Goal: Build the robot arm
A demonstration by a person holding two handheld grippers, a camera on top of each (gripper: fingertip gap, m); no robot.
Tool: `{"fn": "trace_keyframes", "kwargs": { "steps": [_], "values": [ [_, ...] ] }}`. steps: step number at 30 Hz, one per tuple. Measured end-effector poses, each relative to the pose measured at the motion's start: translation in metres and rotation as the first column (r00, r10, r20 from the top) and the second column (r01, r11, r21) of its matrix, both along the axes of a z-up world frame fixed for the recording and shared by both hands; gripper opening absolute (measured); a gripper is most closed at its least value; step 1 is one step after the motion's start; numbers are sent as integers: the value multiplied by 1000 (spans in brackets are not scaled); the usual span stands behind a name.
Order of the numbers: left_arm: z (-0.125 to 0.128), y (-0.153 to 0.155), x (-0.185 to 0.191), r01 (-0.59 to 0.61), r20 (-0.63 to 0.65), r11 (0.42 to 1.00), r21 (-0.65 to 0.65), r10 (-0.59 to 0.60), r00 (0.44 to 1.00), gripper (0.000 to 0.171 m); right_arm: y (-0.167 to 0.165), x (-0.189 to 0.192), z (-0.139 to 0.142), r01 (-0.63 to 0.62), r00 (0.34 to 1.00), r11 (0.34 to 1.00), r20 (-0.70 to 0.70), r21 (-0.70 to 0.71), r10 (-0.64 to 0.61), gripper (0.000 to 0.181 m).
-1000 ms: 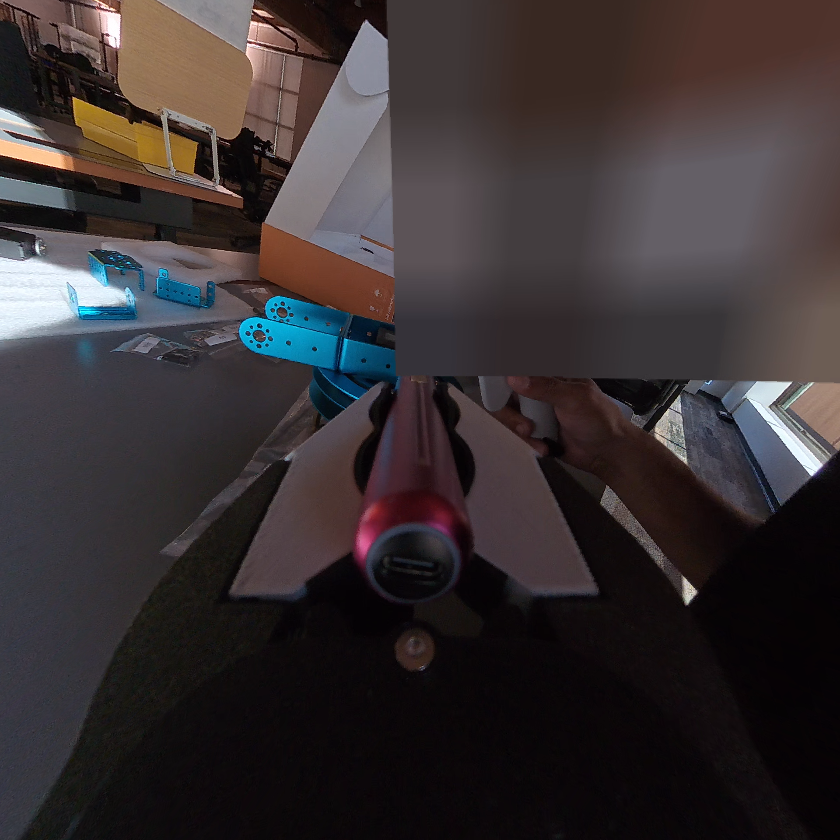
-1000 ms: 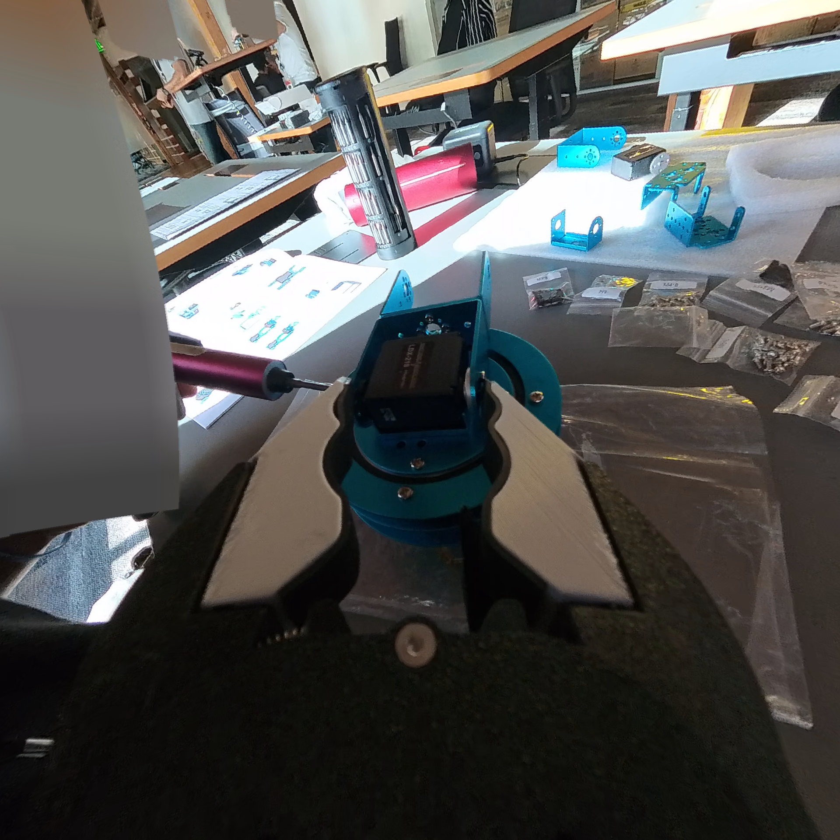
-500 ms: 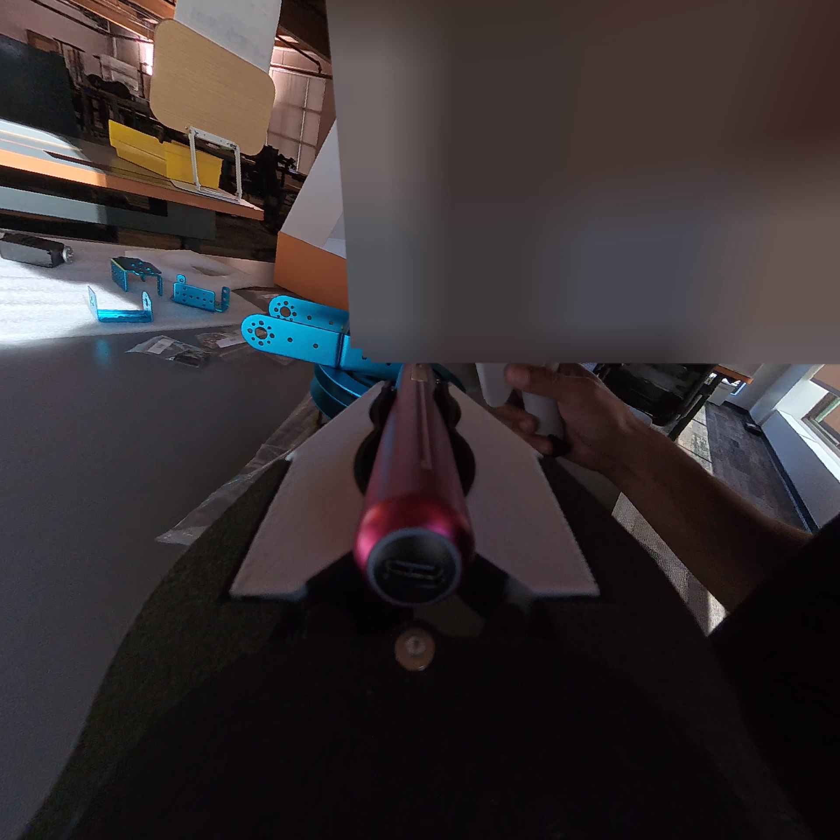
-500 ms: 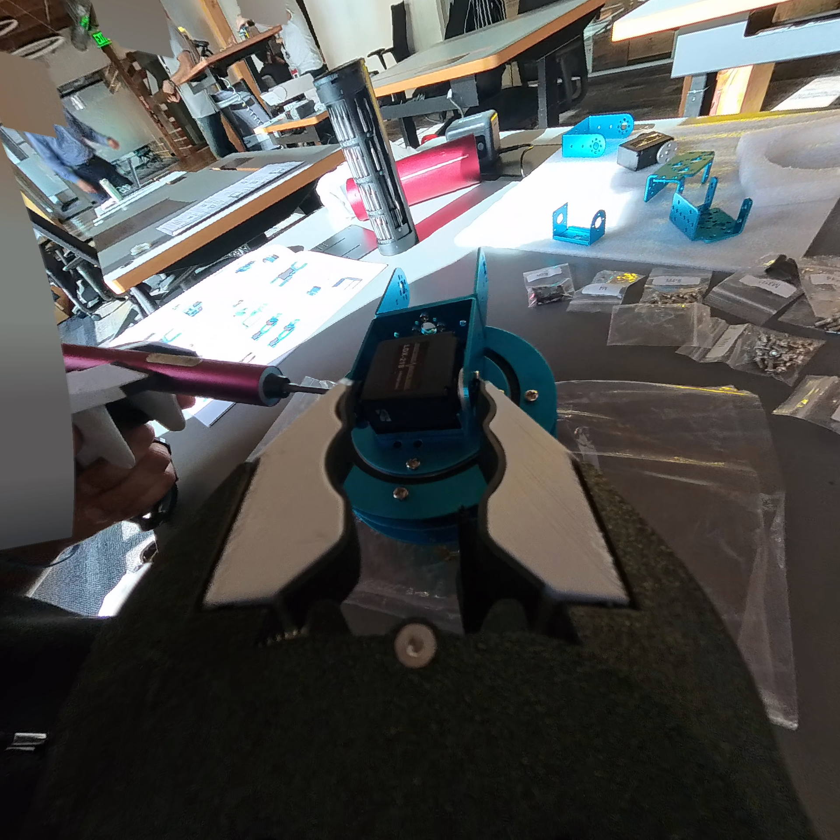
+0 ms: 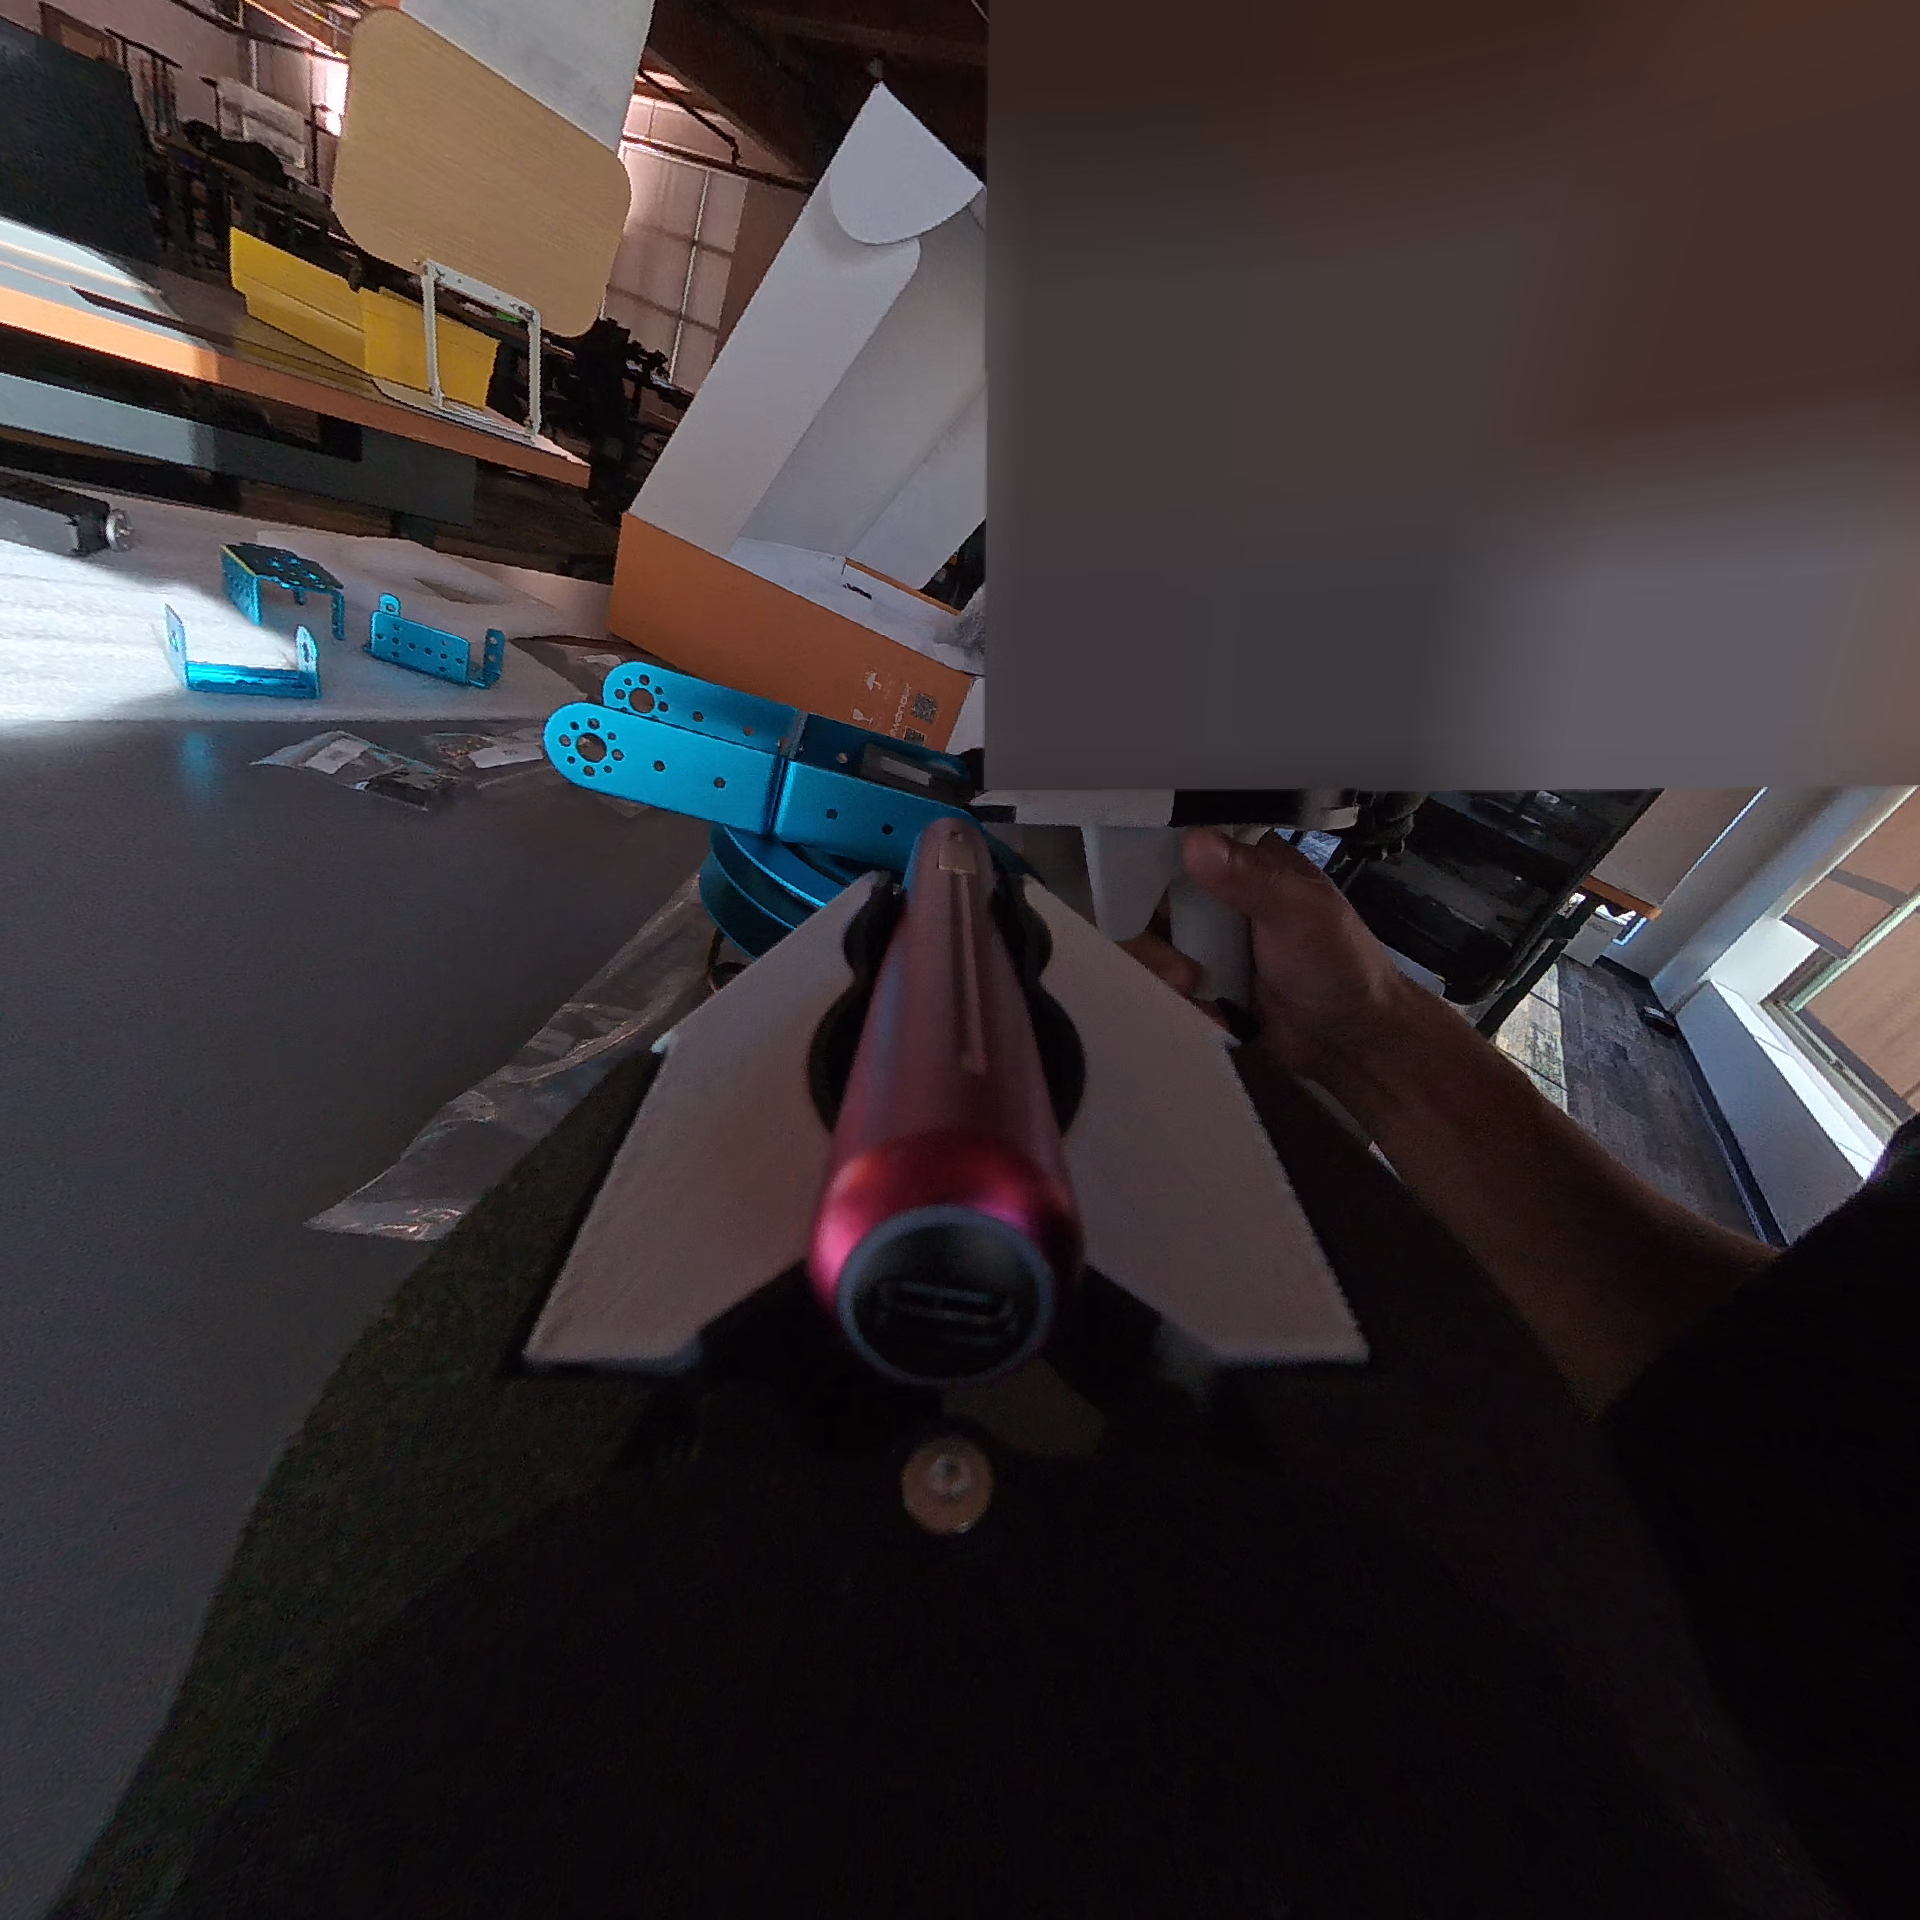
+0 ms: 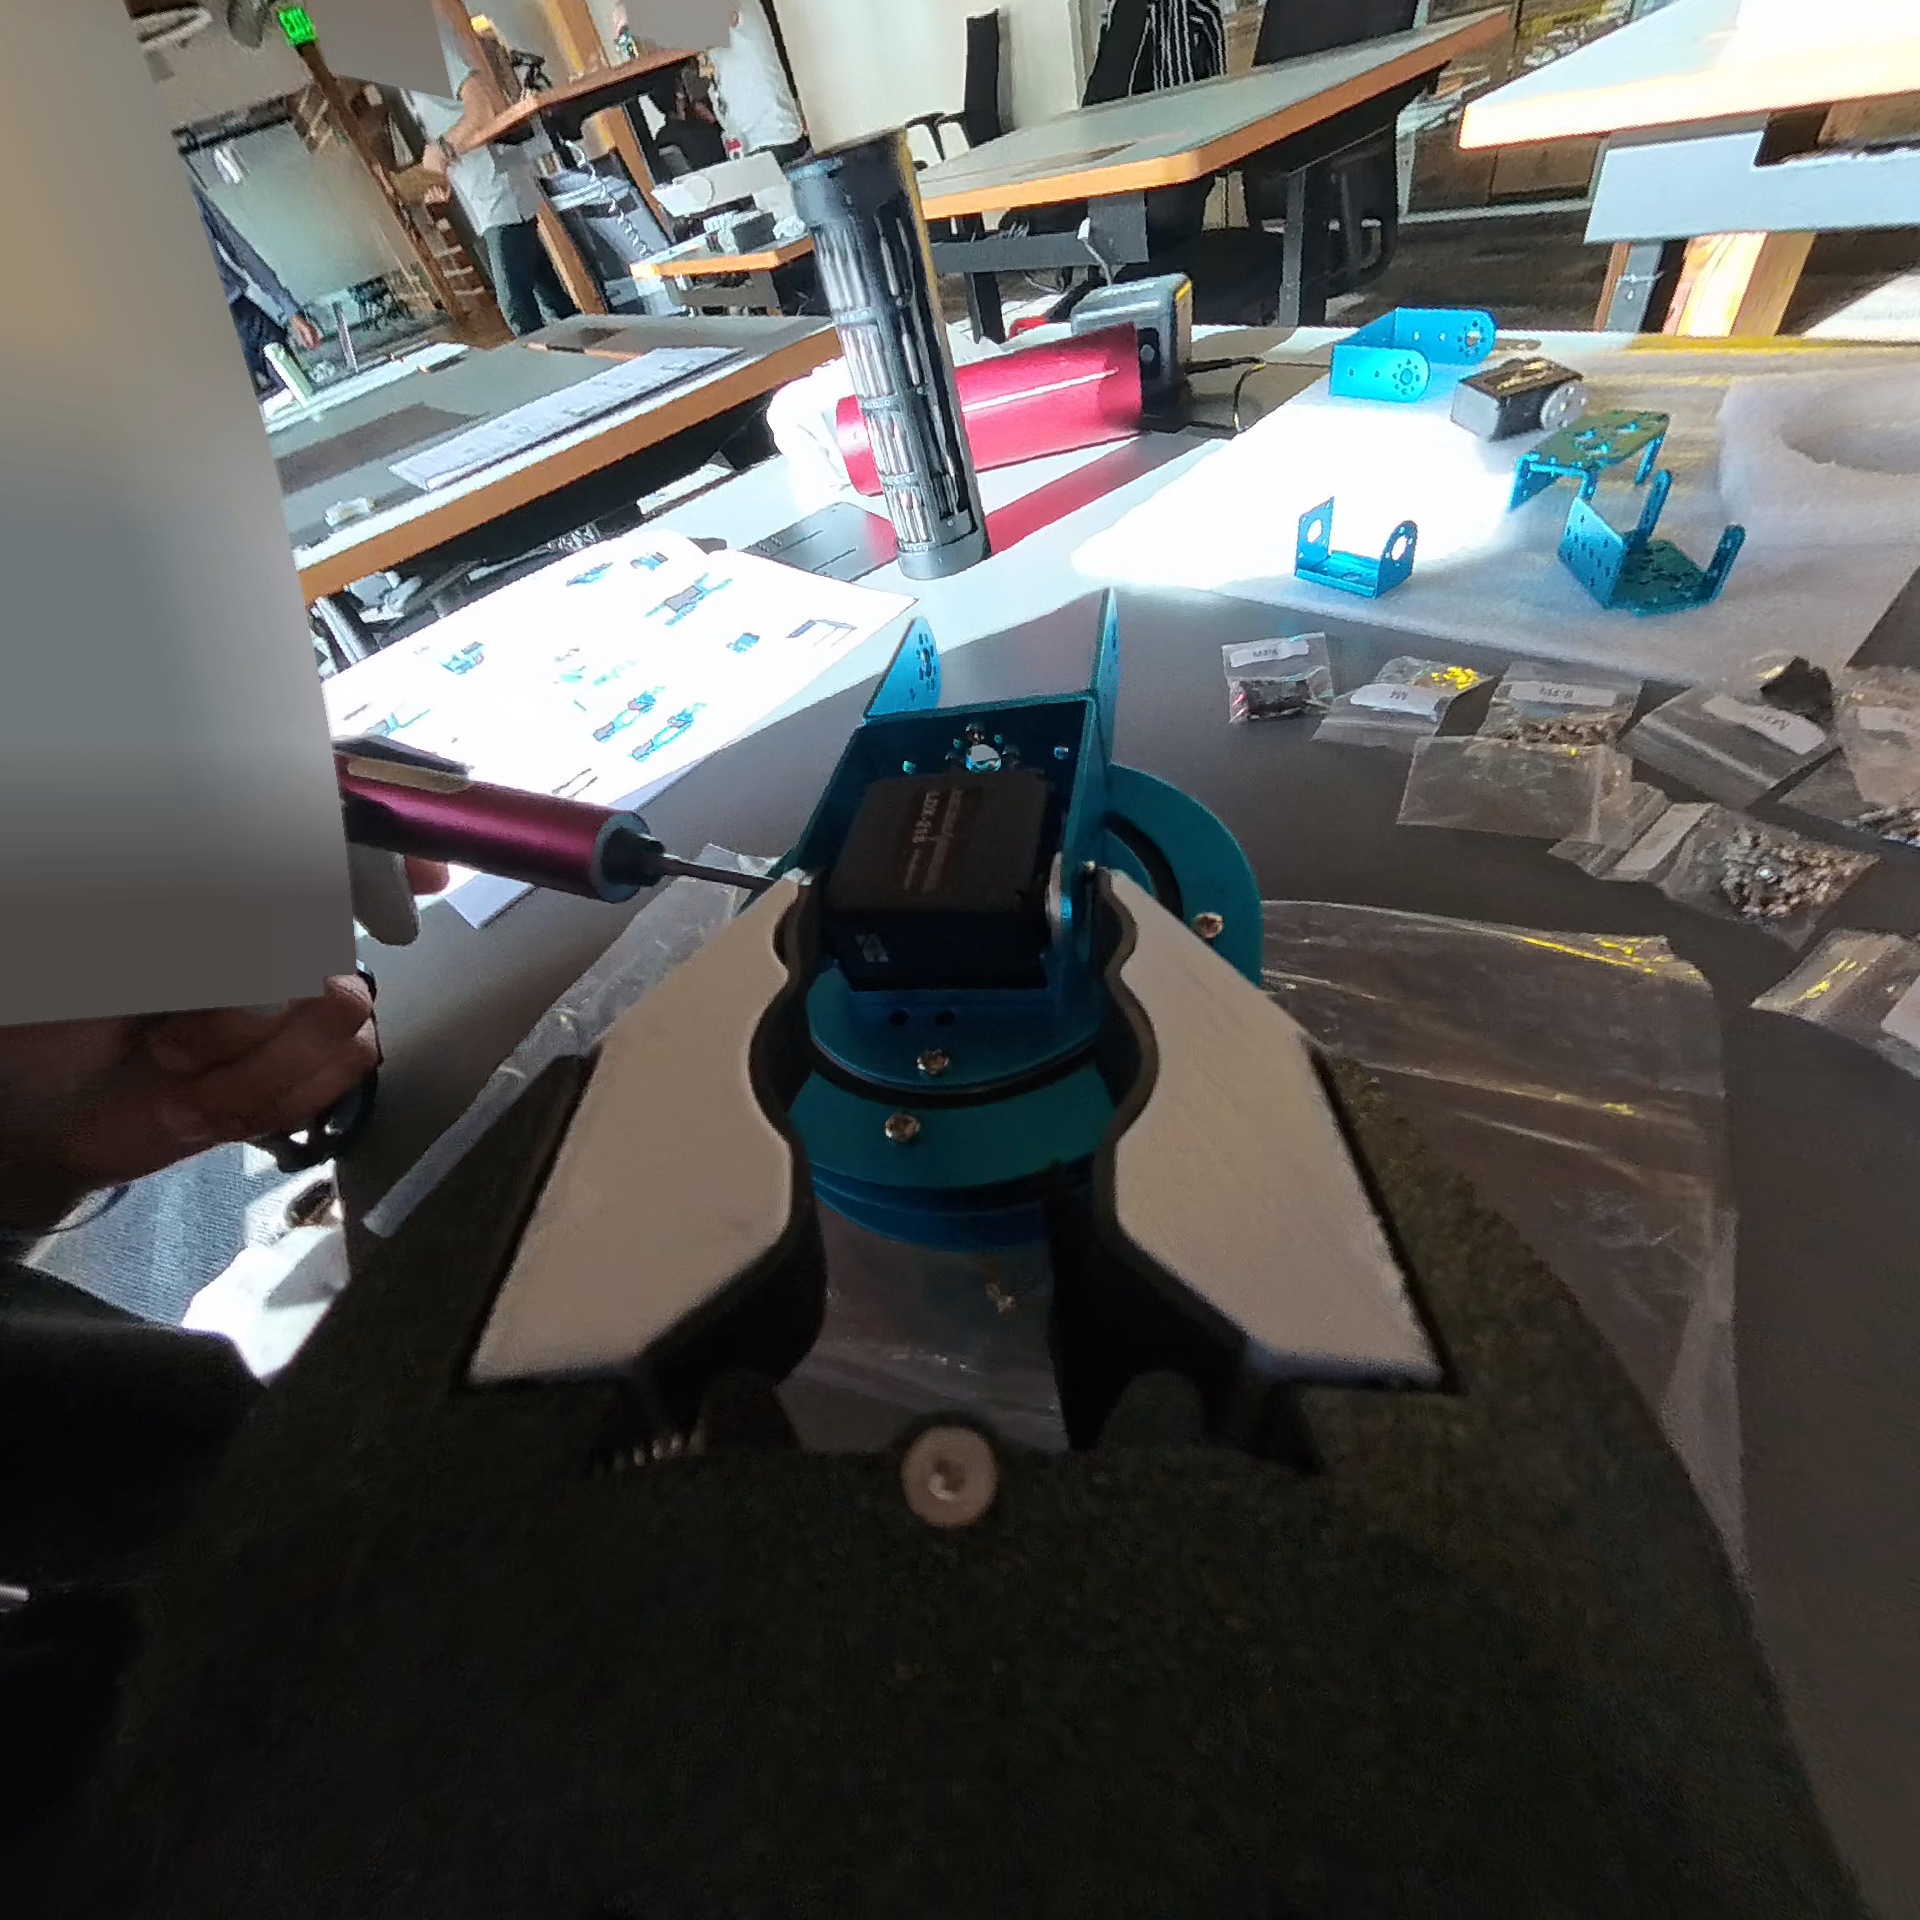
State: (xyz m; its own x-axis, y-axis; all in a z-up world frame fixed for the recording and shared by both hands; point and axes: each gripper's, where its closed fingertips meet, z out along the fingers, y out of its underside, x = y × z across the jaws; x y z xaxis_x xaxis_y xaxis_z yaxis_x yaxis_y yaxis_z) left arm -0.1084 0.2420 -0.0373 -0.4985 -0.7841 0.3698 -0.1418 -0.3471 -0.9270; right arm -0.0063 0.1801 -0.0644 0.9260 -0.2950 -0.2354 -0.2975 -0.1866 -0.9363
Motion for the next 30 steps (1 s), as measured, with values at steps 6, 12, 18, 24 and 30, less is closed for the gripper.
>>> {"fn": "trace_keyframes", "kwargs": {
  "steps": [6,12,18,24,30],
  "values": [
    [-10,-3,1,24,-47,999,23,-23,999,20,-4,3,2,-118,987,984,90,-132,130,71],
    [2,0,-2,20,5,999,38,-20,1000,20,2,-23,26,-445,729,802,359,-400,583,60],
    [2,6,-5,-40,17,998,37,40,999,20,4,-20,-1,-412,667,748,387,-521,637,54],
    [13,8,-8,-30,72,999,15,28,997,20,8,-33,17,-326,751,868,456,-374,479,45],
    [16,10,-1,-13,73,1000,8,13,997,19,13,-35,13,-218,724,891,547,-397,421,37]
  ]
}}
